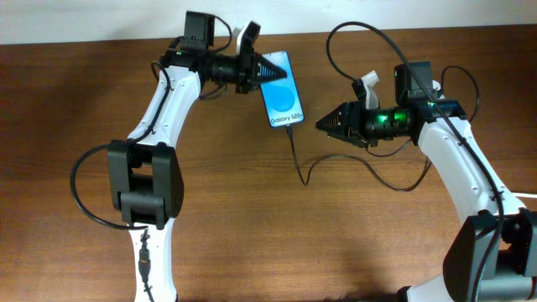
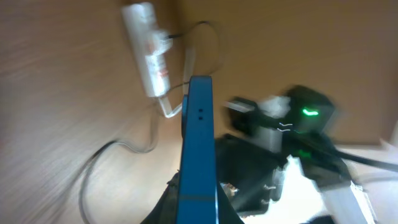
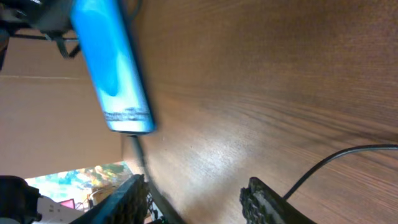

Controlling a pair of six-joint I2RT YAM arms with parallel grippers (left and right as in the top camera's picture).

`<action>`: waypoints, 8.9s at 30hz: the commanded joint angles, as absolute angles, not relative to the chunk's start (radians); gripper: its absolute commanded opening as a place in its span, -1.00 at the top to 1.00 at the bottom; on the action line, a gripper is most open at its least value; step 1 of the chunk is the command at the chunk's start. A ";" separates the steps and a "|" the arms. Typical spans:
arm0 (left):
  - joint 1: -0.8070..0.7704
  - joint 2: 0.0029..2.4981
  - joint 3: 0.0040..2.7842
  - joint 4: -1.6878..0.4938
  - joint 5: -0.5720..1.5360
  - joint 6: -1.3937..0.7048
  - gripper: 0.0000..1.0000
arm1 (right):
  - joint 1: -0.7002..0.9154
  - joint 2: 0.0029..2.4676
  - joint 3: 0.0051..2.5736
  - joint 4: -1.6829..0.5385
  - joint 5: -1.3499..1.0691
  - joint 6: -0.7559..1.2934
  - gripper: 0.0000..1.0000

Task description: Plug charger to phone and switch on socket

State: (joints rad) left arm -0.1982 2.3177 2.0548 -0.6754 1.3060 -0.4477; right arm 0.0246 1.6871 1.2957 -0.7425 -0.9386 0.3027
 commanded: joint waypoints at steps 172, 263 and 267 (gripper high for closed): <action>-0.061 2.393 3.072 -1.688 0.350 -0.059 -0.99 | -0.550 2.319 1.968 -0.965 -0.247 0.056 -0.85; -0.061 2.393 3.072 -1.688 0.350 -0.059 -0.99 | -0.039 1.232 1.779 -1.074 -0.165 -0.097 -0.97; -0.061 2.393 3.072 -1.688 0.350 -0.059 -0.99 | -0.018 0.896 1.177 -0.598 -0.172 -0.097 -0.97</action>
State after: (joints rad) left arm -0.0643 2.4348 3.0543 -1.6859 0.3470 -0.0566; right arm -0.0280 1.0222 1.4139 -0.7403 -0.1886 -0.0906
